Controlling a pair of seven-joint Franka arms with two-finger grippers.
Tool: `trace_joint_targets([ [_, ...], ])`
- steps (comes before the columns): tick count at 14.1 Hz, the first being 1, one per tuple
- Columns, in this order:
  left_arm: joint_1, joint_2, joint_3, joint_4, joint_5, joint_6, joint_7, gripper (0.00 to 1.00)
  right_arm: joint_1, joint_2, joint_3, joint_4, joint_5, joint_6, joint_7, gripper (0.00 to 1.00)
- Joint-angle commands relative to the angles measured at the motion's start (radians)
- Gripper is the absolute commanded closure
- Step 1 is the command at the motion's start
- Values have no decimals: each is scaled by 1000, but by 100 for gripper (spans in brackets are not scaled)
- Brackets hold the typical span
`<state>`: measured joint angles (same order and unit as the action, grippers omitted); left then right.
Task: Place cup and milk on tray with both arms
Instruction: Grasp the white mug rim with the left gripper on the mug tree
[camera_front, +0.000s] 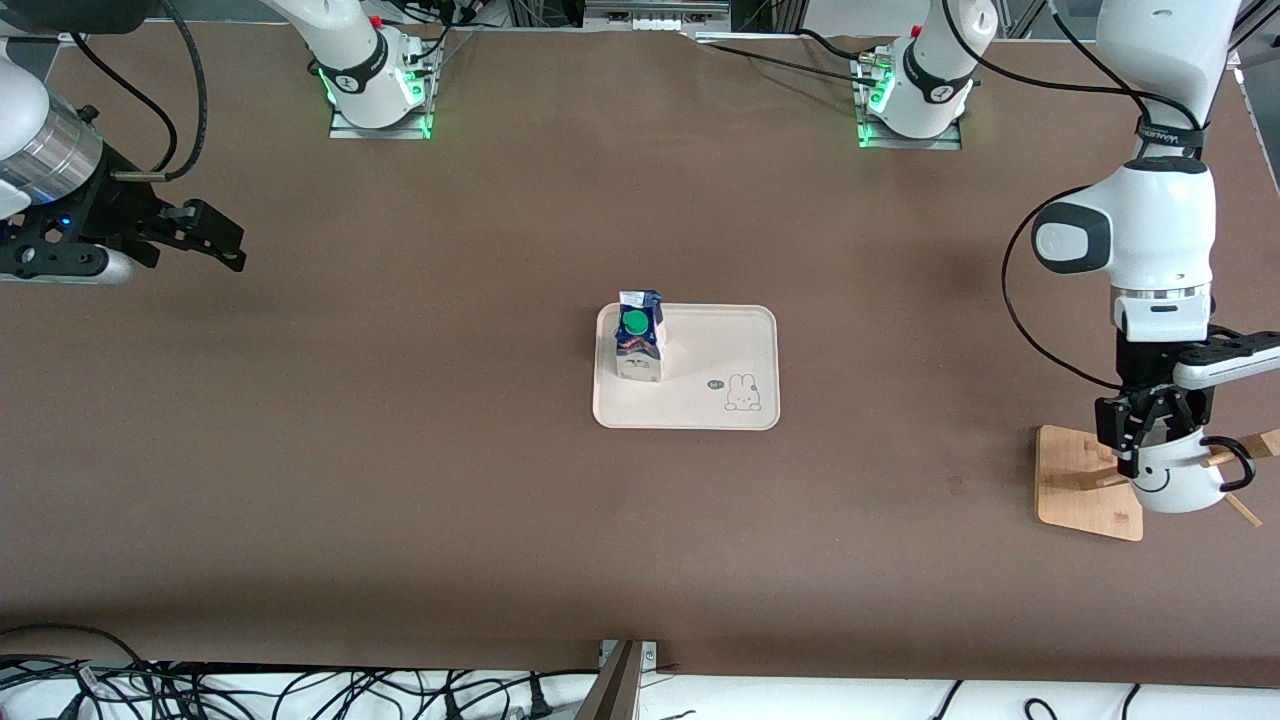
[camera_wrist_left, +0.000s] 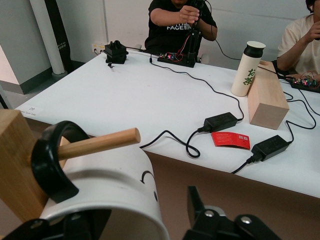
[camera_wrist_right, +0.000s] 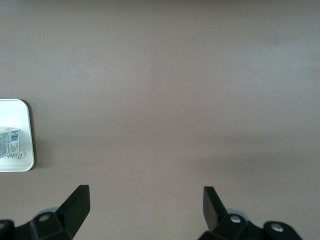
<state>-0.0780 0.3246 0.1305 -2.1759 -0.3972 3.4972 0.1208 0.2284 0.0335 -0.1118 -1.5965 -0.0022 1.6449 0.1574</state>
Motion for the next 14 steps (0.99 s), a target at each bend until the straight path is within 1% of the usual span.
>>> trace_joint_targets([
  [1,-2,-1,-3,14,-32,6,33,92,-1,-1,3,10,-13,0,-1,0],
  [2,-2,-1,-5,13,-32,6,33,100,-1,-1,3,10,-13,0,-1,0],
  [10,-11,-1,-17,10,-34,5,7,100,-1,0,3,12,-13,1,1,0],
  [12,-11,-22,-66,5,-35,5,-29,100,-1,-1,3,10,-13,1,1,0],
  [14,-11,-50,-86,-2,-44,-4,-32,100,-1,-1,3,10,-13,1,-1,0],
])
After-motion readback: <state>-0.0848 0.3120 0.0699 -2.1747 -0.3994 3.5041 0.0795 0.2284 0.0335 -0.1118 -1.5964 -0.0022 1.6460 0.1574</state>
